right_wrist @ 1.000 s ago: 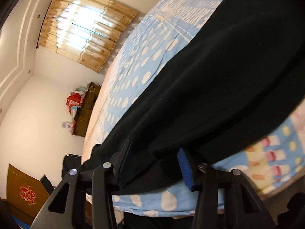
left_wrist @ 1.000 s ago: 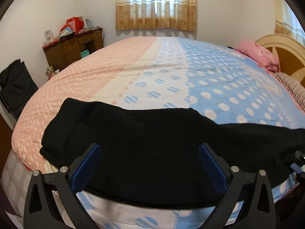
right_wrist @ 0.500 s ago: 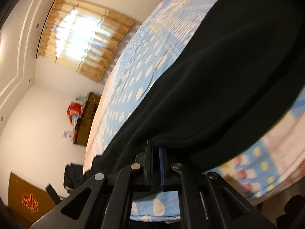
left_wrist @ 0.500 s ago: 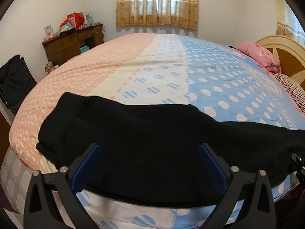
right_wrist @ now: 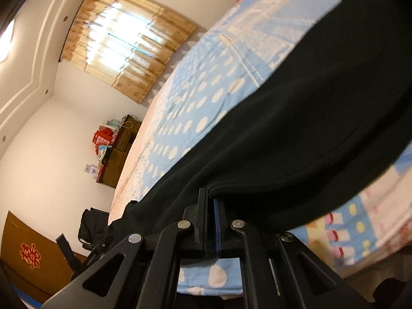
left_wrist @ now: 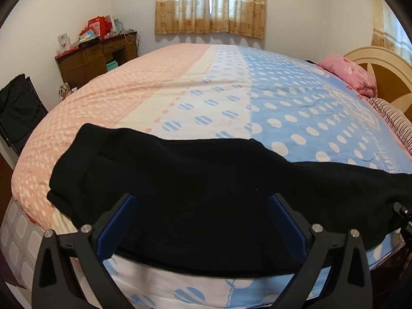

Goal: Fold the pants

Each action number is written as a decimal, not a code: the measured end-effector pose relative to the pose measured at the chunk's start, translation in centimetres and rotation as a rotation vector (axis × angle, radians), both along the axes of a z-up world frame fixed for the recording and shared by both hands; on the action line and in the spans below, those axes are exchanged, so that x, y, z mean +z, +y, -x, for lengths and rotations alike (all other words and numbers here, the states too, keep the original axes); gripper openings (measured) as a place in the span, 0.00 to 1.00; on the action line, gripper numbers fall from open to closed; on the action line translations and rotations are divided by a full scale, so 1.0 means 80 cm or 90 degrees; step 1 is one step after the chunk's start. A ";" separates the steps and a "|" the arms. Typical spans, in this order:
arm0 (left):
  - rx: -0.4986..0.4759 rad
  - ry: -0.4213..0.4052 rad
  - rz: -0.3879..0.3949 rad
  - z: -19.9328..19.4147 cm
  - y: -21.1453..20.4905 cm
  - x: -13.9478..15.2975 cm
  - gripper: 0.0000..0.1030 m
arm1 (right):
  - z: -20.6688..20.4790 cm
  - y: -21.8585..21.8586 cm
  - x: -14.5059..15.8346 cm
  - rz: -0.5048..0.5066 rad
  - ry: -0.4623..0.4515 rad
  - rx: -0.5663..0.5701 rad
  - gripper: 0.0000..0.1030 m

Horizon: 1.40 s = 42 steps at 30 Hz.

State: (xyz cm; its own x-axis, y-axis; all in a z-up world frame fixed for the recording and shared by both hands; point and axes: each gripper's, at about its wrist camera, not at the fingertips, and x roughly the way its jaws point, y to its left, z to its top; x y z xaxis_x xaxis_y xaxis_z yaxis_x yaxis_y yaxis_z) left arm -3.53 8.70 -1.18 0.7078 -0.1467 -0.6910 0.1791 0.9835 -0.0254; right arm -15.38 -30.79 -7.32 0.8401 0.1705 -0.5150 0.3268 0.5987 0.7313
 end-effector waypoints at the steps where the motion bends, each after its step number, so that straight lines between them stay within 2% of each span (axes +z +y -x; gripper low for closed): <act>1: 0.000 -0.001 -0.002 0.000 0.000 0.001 1.00 | 0.005 0.002 0.005 0.001 -0.003 0.003 0.04; 5: 0.007 -0.004 0.006 -0.001 0.005 0.004 1.00 | 0.028 0.006 0.013 0.025 0.017 -0.005 0.04; 10: 0.001 0.000 0.009 -0.001 0.002 0.003 1.00 | 0.039 0.004 -0.035 -0.002 0.093 -0.017 0.04; 14: -0.018 -0.010 -0.005 0.000 -0.011 0.005 1.00 | 0.049 -0.002 -0.032 0.002 0.086 -0.021 0.04; 17: -0.035 -0.011 -0.005 -0.001 -0.023 0.006 1.00 | 0.064 -0.012 -0.002 0.052 0.127 -0.020 0.04; 18: -0.043 -0.011 -0.003 -0.001 -0.030 0.005 1.00 | 0.070 -0.014 0.012 0.081 0.119 -0.030 0.04; 20: -0.060 -0.010 0.001 -0.002 -0.043 0.004 1.00 | 0.078 -0.017 0.046 0.190 0.093 -0.051 0.04; 22: -0.080 -0.010 0.004 -0.001 -0.059 0.003 1.00 | 0.076 -0.025 0.064 0.268 0.113 -0.072 0.04; 24: -0.106 -0.011 0.002 0.001 -0.082 0.002 1.00 | 0.081 -0.044 0.066 0.245 0.110 -0.104 0.05; 26: -0.131 -0.016 0.004 0.005 -0.105 0.001 1.00 | 0.086 -0.063 0.055 0.208 0.127 -0.136 0.06; 28: -0.155 -0.022 0.000 0.011 -0.131 -0.003 1.00 | 0.091 -0.072 0.045 0.198 0.136 -0.156 0.06; 32: -0.180 -0.021 -0.023 0.016 -0.168 -0.019 1.00 | 0.092 -0.081 0.026 0.155 0.107 -0.173 0.06; 37: -0.190 -0.022 -0.043 0.018 -0.187 -0.030 1.00 | 0.089 -0.088 0.028 0.169 0.118 -0.176 0.08; 39: -0.184 -0.013 -0.042 0.016 -0.188 -0.035 1.00 | 0.090 -0.088 0.028 0.166 0.117 -0.178 0.18; 42: -0.174 0.006 -0.040 0.011 -0.188 -0.044 1.00 | 0.093 -0.088 0.031 0.162 0.108 -0.175 0.27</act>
State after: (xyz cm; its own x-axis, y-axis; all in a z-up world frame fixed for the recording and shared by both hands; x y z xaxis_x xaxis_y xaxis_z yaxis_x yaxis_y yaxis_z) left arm -4.42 -6.35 -4.67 0.6410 -0.2879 -0.7115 0.4375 0.8987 0.0305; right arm -22.82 -37.83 -4.83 0.7357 -0.1990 -0.6475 0.6034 0.6267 0.4931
